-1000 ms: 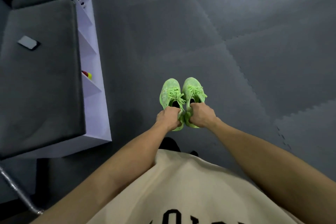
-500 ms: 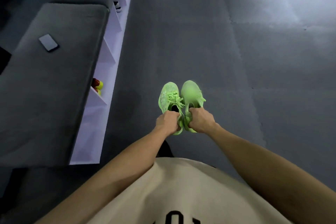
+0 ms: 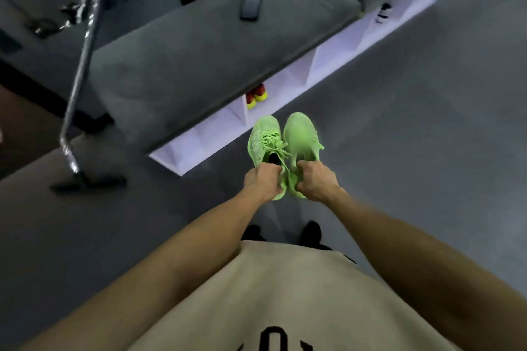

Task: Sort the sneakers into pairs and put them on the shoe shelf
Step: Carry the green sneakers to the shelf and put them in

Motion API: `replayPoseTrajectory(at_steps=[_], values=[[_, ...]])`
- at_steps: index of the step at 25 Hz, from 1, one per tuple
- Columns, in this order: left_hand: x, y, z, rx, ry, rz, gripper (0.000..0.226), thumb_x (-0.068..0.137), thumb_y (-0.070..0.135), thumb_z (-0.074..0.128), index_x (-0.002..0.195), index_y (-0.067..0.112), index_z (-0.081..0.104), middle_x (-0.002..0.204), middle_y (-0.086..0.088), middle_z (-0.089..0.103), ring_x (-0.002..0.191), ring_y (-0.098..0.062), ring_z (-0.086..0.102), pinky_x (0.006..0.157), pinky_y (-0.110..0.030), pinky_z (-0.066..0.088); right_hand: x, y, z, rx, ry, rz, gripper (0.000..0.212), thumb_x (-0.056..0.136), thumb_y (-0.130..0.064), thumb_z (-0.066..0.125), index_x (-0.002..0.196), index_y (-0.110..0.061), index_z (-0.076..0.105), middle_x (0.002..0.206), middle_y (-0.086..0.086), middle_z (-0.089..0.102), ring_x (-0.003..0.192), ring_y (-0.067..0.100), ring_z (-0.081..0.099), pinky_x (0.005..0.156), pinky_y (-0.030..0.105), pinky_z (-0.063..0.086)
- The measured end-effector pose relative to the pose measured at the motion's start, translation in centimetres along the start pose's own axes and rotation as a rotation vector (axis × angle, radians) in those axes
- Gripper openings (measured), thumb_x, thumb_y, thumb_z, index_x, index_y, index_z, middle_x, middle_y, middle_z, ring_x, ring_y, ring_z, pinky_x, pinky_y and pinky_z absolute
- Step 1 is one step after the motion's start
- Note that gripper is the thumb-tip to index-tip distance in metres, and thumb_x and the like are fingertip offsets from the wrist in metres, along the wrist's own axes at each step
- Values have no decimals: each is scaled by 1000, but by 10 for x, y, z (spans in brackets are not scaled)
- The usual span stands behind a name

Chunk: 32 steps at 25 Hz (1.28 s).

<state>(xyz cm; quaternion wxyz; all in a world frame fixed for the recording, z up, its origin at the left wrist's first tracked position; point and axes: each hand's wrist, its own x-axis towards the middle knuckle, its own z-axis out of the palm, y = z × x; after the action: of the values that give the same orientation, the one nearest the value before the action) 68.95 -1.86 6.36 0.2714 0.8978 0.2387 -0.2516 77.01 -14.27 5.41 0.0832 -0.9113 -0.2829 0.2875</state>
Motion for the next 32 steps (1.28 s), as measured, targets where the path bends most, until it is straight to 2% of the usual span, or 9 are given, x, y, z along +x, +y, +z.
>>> replayPoseTrajectory(at_steps=[4, 7, 13, 20, 25, 27, 32], values=[[-10, -8, 2, -151, 108, -218, 16, 79, 28, 69, 91, 25, 60, 107, -6, 65, 104, -30, 62, 78, -33, 47, 28, -17, -14, -123, -97, -245, 15, 77, -18, 55, 79, -24, 42, 82, 3, 51, 80, 34, 58, 63, 33, 40], [-20, -29, 5, -257, 181, -335, 19, 79, 28, 71, 95, 24, 62, 107, -6, 64, 103, -30, 62, 77, -34, 46, 40, -41, -7, -176, -167, -375, 11, 76, -19, 57, 84, -20, 50, 88, 7, 59, 84, 35, 59, 64, 33, 41], [-13, -89, 28, -337, 204, -466, 23, 78, 27, 73, 98, 22, 63, 107, -7, 64, 102, -31, 63, 74, -34, 46, 74, -85, 43, -291, -266, -475, 23, 74, -19, 61, 97, -17, 56, 99, 7, 63, 92, 34, 62, 65, 31, 41], [96, -190, 99, -393, 288, -560, 23, 78, 28, 77, 95, 22, 62, 104, -8, 63, 99, -32, 62, 68, -32, 41, 193, -100, 167, -312, -232, -582, 23, 75, -17, 58, 98, -18, 57, 96, 7, 64, 89, 34, 63, 63, 32, 40], [195, -269, 165, -396, 354, -571, 23, 77, 25, 78, 83, 21, 55, 91, -6, 59, 93, -33, 62, 65, -32, 40, 294, -96, 267, -324, -185, -633, 26, 76, -18, 57, 102, -18, 56, 101, 8, 62, 92, 35, 62, 64, 32, 42], [234, -297, 185, -383, 371, -570, 22, 77, 24, 77, 90, 20, 60, 95, -8, 62, 95, -34, 63, 67, -32, 42, 333, -94, 300, -319, -164, -643, 25, 78, -18, 57, 103, -17, 56, 102, 9, 63, 92, 35, 62, 65, 33, 43], [339, -385, 218, -277, 438, -534, 36, 80, 25, 75, 113, 20, 62, 111, -11, 61, 104, -34, 61, 76, -36, 46, 444, -104, 382, -336, -71, -690, 31, 78, -20, 60, 108, -18, 54, 102, 10, 62, 95, 35, 62, 67, 34, 42]])
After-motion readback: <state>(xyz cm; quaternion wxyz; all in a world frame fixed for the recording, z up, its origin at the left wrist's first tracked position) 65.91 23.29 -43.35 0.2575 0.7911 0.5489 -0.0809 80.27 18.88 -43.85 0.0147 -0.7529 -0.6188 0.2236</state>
